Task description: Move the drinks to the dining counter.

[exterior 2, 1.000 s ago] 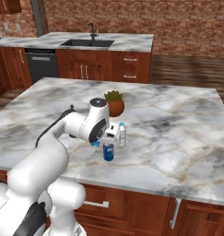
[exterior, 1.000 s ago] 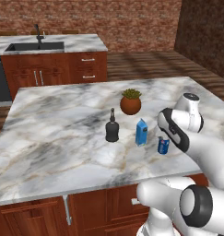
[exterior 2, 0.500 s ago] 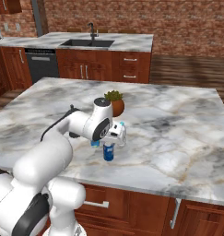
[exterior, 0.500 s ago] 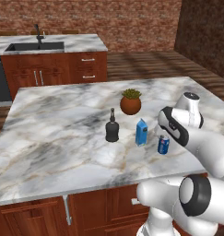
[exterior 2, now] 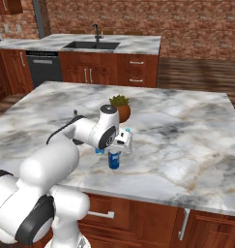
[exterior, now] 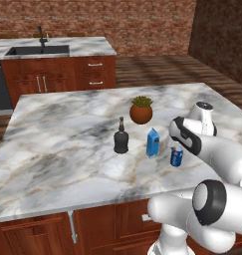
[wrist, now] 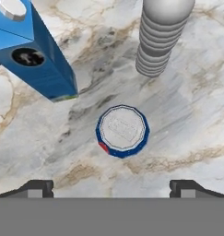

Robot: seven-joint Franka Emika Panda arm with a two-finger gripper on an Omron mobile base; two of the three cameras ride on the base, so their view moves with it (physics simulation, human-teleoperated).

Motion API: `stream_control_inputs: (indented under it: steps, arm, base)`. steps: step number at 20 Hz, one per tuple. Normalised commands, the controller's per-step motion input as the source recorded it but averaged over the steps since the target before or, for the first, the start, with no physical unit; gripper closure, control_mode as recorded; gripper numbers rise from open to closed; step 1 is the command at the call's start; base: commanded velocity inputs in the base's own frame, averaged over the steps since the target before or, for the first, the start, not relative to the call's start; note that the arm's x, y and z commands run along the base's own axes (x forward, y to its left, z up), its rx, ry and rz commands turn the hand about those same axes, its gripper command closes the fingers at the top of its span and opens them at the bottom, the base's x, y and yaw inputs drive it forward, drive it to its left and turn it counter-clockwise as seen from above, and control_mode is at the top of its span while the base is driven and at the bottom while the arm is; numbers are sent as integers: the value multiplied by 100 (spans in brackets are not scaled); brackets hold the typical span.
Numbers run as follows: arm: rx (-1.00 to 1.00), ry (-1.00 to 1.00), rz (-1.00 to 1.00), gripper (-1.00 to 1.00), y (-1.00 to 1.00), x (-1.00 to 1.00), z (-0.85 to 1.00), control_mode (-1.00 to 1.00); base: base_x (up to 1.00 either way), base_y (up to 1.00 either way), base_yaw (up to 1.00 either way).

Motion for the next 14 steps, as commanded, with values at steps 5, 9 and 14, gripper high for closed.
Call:
stream_control_inputs:
  steps: [5,9,14]
  arm:
    - [0,0,0,-100,0,9,-8,-100]
    - [0,0,0,-100,0,9,-8,-100]
    - [0,0,0,-100,0,7,-9,-100]
  base:
    - [0,0,0]
    - [0,0,0]
    - [0,0,0]
